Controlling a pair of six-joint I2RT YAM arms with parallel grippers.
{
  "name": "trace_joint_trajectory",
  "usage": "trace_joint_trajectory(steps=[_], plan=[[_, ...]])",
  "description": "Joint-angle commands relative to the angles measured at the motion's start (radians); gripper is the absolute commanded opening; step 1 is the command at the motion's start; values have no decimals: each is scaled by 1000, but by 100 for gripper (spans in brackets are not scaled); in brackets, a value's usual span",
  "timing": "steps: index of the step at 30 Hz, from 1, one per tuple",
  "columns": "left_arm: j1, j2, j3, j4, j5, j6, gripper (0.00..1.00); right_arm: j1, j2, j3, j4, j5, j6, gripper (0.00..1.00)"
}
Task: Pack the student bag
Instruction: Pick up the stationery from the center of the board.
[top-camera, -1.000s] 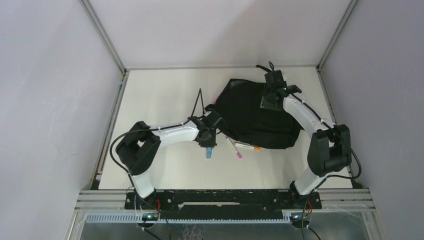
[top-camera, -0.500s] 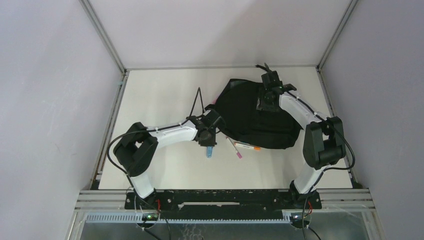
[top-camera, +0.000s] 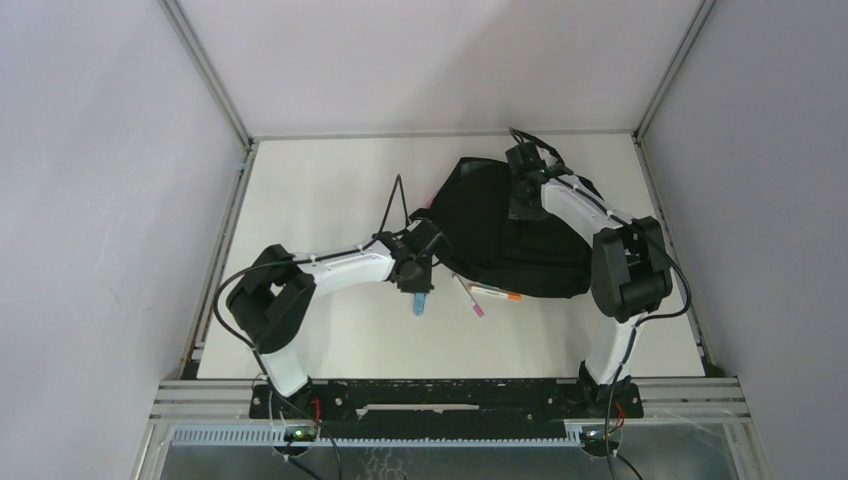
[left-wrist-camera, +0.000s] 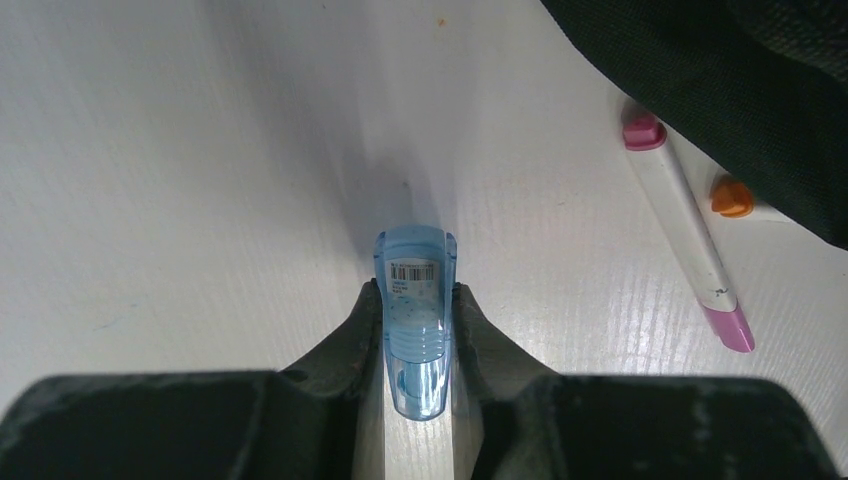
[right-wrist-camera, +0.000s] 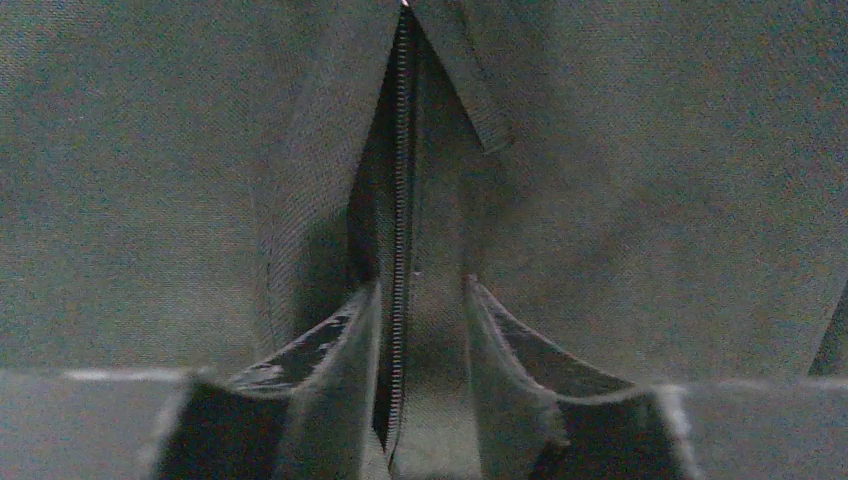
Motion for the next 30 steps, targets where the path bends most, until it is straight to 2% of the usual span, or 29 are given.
trace_joint_trajectory(steps=[1,4,6,17,24,25,27,30], plan=[[-2,-65,7,20,18,23,6,-27,-39,-27,-8,74,8,37],[-2,-73,16,20,27,24,5,-35,-70,-52,-7,79,13,14],[-3,-77,21,19,27,24,1,-34,-93,-64,-5,81,17,0],[-2,-154,57,8,61,38,0,-16,-254,-71,-17,72,30,0],[-3,-175,128,6,109,50,0,-17,-233,-82,-18,42,13,0],[-2,-175,138,6,114,51,0,-14,-225,-82,-19,33,11,4],[-3,-173,158,5,123,57,0,-12,-212,-81,-19,27,7,22],[-3,-168,182,3,136,62,0,-11,-197,-82,-16,50,8,31]])
